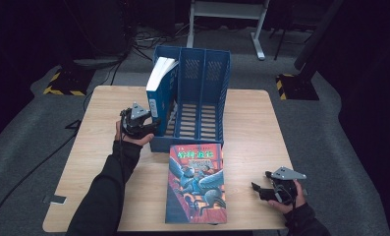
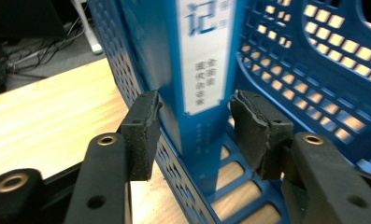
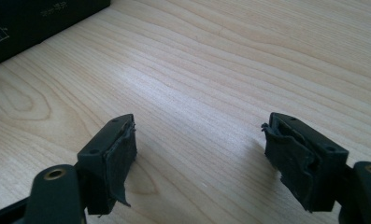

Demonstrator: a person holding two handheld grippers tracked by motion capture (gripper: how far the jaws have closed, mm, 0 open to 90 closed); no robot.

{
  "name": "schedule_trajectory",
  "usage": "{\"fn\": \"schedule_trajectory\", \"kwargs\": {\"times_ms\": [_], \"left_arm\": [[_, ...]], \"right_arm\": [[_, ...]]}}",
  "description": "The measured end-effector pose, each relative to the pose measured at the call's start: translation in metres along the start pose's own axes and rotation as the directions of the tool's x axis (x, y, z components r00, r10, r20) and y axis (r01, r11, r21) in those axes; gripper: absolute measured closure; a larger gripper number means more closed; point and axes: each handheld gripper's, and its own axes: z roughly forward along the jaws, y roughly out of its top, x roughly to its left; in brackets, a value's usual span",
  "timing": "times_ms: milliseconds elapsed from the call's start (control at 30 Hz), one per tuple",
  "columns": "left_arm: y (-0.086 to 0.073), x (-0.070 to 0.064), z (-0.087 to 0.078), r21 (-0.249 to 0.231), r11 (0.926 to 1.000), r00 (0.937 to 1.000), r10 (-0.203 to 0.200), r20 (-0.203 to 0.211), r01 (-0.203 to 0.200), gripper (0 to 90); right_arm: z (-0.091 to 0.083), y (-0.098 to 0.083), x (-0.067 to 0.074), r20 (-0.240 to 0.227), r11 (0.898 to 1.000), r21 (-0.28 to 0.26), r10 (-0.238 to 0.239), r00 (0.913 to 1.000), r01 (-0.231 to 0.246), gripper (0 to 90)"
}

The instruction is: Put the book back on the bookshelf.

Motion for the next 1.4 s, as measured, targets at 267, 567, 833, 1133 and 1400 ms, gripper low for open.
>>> {"fn": "schedule_trajectory", "kwargs": {"times_ms": [267,567,833,1133,1400], "left_arm": [[-0.006,-0.009,-0.023,-0.015,0.9984,0.9982,0.055,0.022,-0.055,47.6],[-0.021,-0.018,-0.042,-0.012,0.9945,0.9925,0.105,0.062,-0.104,43.6],[-0.037,-0.024,-0.058,0.025,0.9882,0.9827,0.147,0.112,-0.151,41.2],[-0.066,-0.034,-0.073,0.085,0.9752,0.9656,0.186,0.181,-0.204,37.4],[-0.090,-0.045,-0.077,0.153,0.9600,0.9492,0.192,0.249,-0.234,32.6]], "right_arm": [[0.000,0.000,0.000,0.000,1.000,0.000,0.000,1.0000,0.000,24.9],[0.000,0.000,0.000,-0.003,1.000,0.000,-0.003,1.0000,0.003,24.8],[0.000,0.000,0.000,-0.002,1.000,0.000,-0.001,1.0000,0.001,24.8],[0.000,0.000,0.000,0.005,1.000,0.004,0.004,1.0000,-0.004,23.1],[-0.001,0.001,0.001,0.008,1.000,0.013,-0.007,0.9999,0.007,22.3]]}}
